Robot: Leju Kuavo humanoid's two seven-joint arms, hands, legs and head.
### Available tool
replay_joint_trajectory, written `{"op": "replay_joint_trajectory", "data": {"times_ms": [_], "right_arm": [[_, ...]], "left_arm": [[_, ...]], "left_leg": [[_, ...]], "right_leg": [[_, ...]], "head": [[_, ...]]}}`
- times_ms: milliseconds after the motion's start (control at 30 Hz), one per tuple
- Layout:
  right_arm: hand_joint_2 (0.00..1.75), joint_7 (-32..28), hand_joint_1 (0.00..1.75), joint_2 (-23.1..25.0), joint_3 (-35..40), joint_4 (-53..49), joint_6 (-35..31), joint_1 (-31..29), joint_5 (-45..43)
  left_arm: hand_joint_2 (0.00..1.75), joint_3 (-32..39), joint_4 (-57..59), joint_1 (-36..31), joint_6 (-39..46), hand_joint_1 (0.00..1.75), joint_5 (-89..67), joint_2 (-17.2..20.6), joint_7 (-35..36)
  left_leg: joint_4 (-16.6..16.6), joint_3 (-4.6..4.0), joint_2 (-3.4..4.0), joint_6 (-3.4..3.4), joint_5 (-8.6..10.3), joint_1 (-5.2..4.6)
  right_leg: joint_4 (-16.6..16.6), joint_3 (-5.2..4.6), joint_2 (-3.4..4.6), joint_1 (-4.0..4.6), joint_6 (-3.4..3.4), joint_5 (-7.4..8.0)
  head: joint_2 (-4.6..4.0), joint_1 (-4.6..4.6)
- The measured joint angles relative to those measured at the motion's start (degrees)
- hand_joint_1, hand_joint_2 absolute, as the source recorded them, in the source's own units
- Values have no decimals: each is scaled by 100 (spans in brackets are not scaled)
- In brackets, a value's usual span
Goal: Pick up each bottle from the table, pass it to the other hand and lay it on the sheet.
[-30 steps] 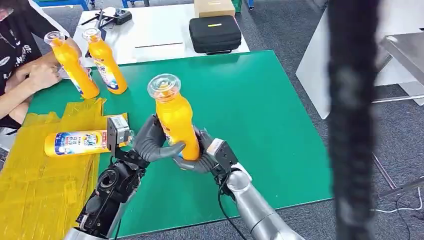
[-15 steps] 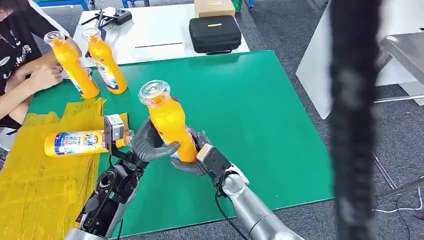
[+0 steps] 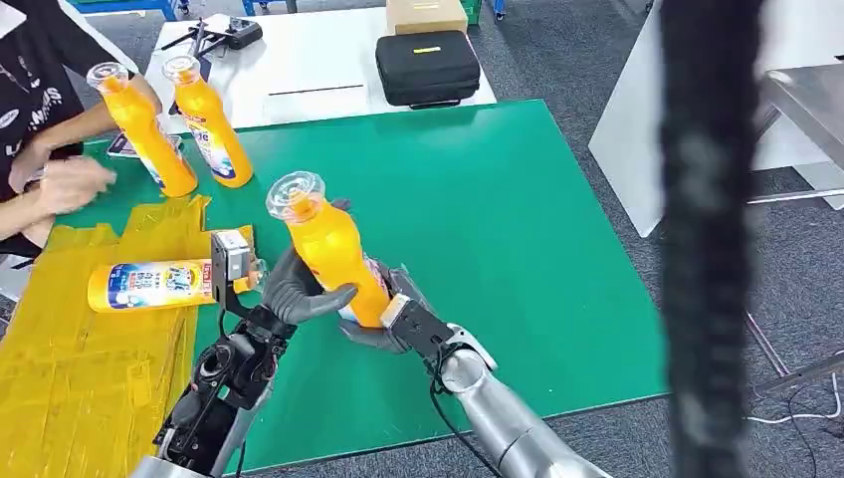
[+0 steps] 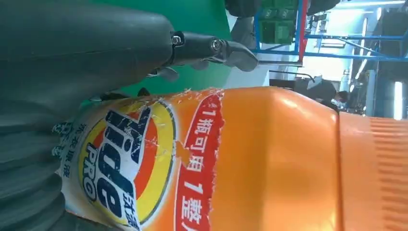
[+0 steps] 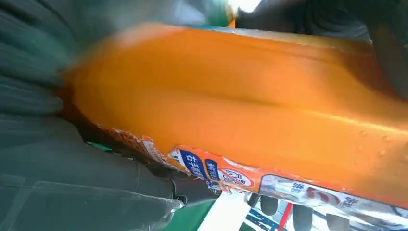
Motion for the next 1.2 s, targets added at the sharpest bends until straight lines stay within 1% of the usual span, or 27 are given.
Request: {"op": "replay_joint_trajectory", "data": {"times_ms": [33,67,100,133,333,600,1033,1067,1100,1200], "right_arm": [[175,0,175,0,2,7,0,-1,2],[175,0,175,0,2,13,0,-2,2],[175,0,175,0,4,22,0,-4,2],[175,2,175,0,9,35,0,-9,2],[175,61,175,0,33,98,4,-39,2],[175,94,175,28,103,186,2,-89,17],[175,186,175,48,125,129,-168,-115,33],[175,186,82,48,122,118,-168,-115,33],[175,186,0,48,122,116,-170,-117,33],[175,197,0,48,120,111,-208,-121,31]], "left_arm": [[175,-2,0,1,4,10,0,0,2],[175,-4,0,2,11,106,11,0,2],[175,-4,2,2,13,148,24,0,2],[175,-4,4,2,24,173,26,0,-2],[175,-20,4,36,172,175,-155,0,-205],[175,-4,-15,60,247,175,-197,0,-297],[175,44,-122,61,271,175,-219,-2,-304],[175,44,-136,60,271,175,-219,-2,-302],[175,44,-144,58,269,175,-221,-2,-302],[175,44,-151,54,297,175,-240,-15,-302]], "left_leg": [[0,0,0,0,0,0],[0,0,0,0,0,0],[0,0,0,0,0,0],[0,0,0,0,0,0],[0,0,0,0,0,0],[0,0,0,0,0,0],[0,0,0,0,0,0],[1,0,0,0,0,0],[1,0,0,0,0,0],[1,1,0,0,0,0]], "right_leg": [[0,0,0,0,0,0],[0,0,0,0,0,0],[0,0,0,0,0,0],[0,0,0,0,0,0],[0,0,0,0,0,0],[0,0,0,0,0,0],[0,0,0,0,0,0],[0,0,0,0,0,0],[0,0,0,0,0,0],[0,-1,0,0,0,0]], "head": [[0,0],[0,0],[0,0],[0,0],[0,0],[0,0],[0,0],[0,0],[0,0],[0,0]]}}
